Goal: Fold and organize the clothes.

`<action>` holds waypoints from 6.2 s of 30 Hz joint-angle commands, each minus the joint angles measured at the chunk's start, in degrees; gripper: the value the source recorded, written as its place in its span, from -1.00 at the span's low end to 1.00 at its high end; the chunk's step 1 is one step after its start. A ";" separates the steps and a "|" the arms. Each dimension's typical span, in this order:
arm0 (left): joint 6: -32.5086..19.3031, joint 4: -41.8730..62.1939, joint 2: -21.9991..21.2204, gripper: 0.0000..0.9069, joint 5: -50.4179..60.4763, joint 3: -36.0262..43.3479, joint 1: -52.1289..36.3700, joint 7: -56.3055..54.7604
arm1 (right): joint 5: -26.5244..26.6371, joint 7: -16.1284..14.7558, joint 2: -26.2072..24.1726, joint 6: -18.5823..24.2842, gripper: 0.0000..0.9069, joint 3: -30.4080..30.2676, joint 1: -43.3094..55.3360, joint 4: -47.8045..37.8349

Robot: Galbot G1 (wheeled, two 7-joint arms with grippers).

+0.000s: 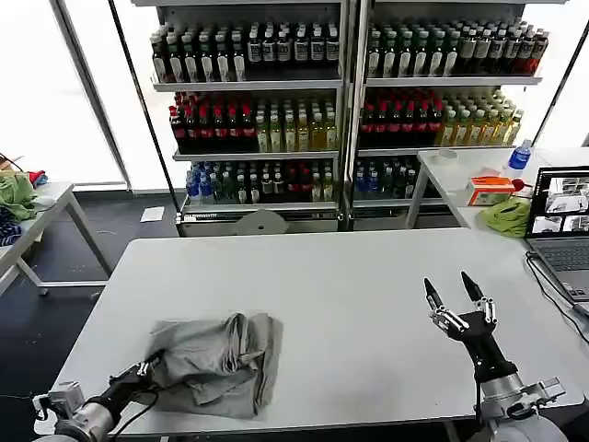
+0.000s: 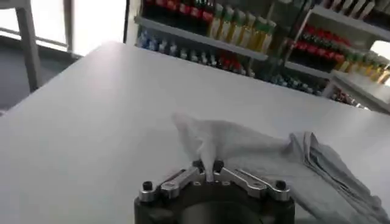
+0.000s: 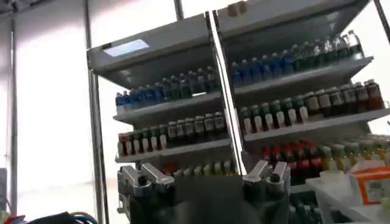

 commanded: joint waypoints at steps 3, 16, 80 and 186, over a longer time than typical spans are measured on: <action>-1.15 6.01 9.88 -0.98 2.47 -21.69 3.10 2.67 | 0.40 -0.01 -0.22 0.28 1.00 -0.09 0.38 -0.64; 7.36 0.49 20.06 -0.98 5.01 -35.92 4.84 8.02 | 0.54 0.27 -0.31 -0.16 1.00 -0.41 1.01 -0.04; -2.69 -13.82 5.24 1.00 -10.01 15.59 -22.44 -5.28 | 5.06 17.61 6.89 -37.70 1.00 -42.70 36.43 -14.16; -6.34 -16.17 -11.17 1.00 6.96 9.34 -6.92 -1.54 | -23.76 25.94 5.35 -44.59 1.00 -42.27 35.01 -10.84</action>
